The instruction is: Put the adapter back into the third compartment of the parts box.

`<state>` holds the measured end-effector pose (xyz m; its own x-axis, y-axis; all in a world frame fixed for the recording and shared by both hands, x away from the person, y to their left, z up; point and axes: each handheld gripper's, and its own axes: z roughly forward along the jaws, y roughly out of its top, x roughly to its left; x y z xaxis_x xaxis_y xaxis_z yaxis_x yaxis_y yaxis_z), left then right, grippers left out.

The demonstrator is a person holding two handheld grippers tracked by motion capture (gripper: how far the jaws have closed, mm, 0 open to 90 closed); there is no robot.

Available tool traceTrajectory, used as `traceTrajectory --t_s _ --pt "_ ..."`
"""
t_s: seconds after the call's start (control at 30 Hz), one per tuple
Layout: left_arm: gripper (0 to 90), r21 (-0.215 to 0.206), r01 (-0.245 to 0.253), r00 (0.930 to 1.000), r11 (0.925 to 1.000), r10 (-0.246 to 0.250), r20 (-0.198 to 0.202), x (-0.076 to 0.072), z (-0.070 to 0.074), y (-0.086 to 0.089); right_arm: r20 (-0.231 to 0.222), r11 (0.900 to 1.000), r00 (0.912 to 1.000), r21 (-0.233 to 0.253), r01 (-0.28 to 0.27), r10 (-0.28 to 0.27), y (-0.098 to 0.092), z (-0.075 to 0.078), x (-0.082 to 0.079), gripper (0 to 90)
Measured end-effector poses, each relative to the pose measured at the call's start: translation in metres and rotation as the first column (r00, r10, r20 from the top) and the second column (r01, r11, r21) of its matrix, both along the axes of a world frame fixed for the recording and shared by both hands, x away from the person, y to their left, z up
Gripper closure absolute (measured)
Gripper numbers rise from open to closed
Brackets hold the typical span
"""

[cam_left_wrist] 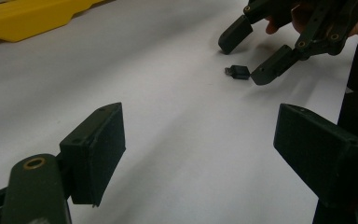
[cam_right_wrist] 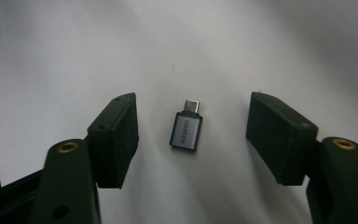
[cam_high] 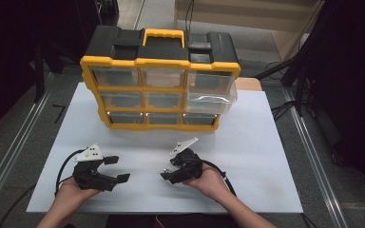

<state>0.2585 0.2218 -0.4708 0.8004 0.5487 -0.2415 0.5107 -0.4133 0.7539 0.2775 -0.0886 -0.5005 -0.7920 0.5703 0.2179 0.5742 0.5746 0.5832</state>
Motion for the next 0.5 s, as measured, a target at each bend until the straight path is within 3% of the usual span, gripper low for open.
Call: traceTrajectory --t_s 0.5 --pt "17.9 0.002 -0.005 1.0000 1.0000 0.005 -0.001 0.0001 -0.0003 0.0001 0.005 0.998 0.9994 -0.053 0.033 -0.033 0.0071 0.0034 -0.0086 59.7"
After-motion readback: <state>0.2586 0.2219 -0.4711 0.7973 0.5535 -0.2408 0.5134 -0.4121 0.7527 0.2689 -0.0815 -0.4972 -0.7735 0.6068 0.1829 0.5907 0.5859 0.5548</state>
